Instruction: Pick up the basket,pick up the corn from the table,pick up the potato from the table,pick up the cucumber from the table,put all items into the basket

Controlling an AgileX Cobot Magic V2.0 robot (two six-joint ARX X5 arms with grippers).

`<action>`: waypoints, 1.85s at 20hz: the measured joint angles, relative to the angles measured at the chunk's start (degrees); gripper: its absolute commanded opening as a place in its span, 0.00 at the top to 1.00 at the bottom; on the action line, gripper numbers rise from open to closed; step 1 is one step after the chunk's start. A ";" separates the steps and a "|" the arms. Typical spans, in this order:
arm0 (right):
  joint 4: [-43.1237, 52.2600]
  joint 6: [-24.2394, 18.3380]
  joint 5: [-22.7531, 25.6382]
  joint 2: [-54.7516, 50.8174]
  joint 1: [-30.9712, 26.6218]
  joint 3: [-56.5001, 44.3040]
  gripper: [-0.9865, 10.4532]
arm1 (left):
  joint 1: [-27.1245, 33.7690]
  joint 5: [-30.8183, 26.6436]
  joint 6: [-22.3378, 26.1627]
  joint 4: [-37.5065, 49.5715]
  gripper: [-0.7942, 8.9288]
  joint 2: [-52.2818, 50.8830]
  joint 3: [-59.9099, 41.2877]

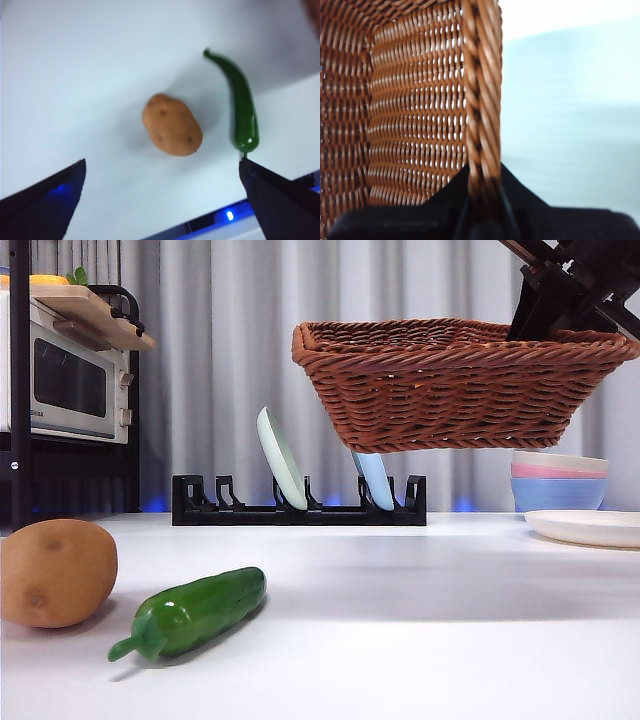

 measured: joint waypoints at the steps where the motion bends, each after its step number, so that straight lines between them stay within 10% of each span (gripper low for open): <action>1: -0.11 0.00 -0.02 0.00 0.02 0.00 0.93 | 0.00 0.04 -0.33 2.84 0.37 0.07 -2.27; 8: -1.53 -0.09 0.00 0.00 0.00 0.00 0.93 | 6.08 10.54 -0.96 21.22 0.37 0.37 -17.46; 21: -1.55 -0.44 0.00 0.00 0.00 0.00 0.93 | 22.75 23.23 8.37 29.77 0.37 18.51 -18.93; 23: -1.60 -0.46 0.00 0.00 0.00 0.00 0.93 | 22.82 23.26 9.22 30.91 0.52 20.44 -18.93; 25: -1.81 -0.46 0.02 0.00 0.00 0.00 0.93 | 22.82 23.47 10.78 32.28 0.96 20.63 -18.93; 30: -2.32 -0.68 0.22 0.00 0.00 0.00 0.93 | 22.86 27.47 15.76 27.58 0.93 19.63 -17.79; 37: -2.36 -0.94 0.52 0.00 0.00 0.00 0.93 | 22.77 52.57 26.10 14.99 0.93 5.77 3.06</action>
